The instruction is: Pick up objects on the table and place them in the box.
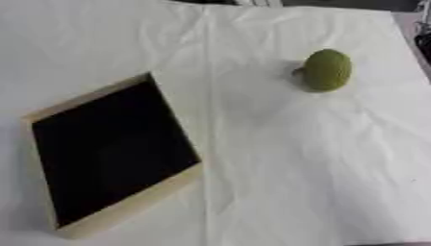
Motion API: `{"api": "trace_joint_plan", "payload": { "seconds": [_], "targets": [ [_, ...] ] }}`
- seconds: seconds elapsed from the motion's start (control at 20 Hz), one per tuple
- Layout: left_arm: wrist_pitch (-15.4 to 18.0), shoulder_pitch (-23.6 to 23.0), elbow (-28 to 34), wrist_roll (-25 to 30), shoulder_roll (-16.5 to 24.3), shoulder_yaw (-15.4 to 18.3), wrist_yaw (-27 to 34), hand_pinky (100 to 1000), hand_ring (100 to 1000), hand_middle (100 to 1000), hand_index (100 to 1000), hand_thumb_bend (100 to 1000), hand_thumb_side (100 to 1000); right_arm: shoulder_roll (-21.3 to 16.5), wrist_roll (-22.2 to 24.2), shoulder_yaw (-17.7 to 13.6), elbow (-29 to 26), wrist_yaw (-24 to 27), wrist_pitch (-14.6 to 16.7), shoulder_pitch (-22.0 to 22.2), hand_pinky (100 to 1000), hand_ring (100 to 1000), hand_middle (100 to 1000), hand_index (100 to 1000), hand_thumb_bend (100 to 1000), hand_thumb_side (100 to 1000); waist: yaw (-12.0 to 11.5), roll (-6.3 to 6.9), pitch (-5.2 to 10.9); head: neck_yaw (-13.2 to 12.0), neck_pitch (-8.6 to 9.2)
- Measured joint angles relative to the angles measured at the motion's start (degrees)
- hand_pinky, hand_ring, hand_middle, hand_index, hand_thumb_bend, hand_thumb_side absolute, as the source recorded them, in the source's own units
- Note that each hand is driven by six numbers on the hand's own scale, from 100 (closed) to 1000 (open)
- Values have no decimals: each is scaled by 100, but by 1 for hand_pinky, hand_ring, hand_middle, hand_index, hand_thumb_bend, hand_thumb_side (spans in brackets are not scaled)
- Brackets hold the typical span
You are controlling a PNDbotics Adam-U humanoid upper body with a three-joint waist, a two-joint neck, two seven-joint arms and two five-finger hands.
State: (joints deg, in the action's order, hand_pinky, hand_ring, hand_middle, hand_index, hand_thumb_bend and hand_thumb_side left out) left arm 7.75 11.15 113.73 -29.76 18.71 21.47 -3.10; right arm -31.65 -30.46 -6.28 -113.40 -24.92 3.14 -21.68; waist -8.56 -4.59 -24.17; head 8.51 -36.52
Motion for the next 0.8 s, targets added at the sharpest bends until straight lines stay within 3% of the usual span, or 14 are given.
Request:
{"api": "trace_joint_plan", "payload": {
  "seconds": [0.25, 0.5, 0.8],
  "targets": [
    [-7, -55, 0, -20, 52, 27, -35, 499, 481, 542, 711, 308, 577, -608, 373, 588, 0, -378, -104, -4, 815, 739, 798, 896, 401, 586, 73, -31, 22, -84, -55],
    [-9, -58, 0, -20, 60, 28, -43, 498, 481, 541, 710, 309, 577, -1287, 801, 1172, 0, -806, -221, 86, 832, 793, 839, 937, 460, 566, 72, -45, 33, -131, -73],
    [-19, -56, 0, -8, 60, 24, -40, 498, 480, 541, 710, 308, 578, -2147, 1335, 1333, -2, -1333, -176, 260, 846, 817, 849, 938, 615, 354, 15, 11, 32, -137, -84]
  ]
}}
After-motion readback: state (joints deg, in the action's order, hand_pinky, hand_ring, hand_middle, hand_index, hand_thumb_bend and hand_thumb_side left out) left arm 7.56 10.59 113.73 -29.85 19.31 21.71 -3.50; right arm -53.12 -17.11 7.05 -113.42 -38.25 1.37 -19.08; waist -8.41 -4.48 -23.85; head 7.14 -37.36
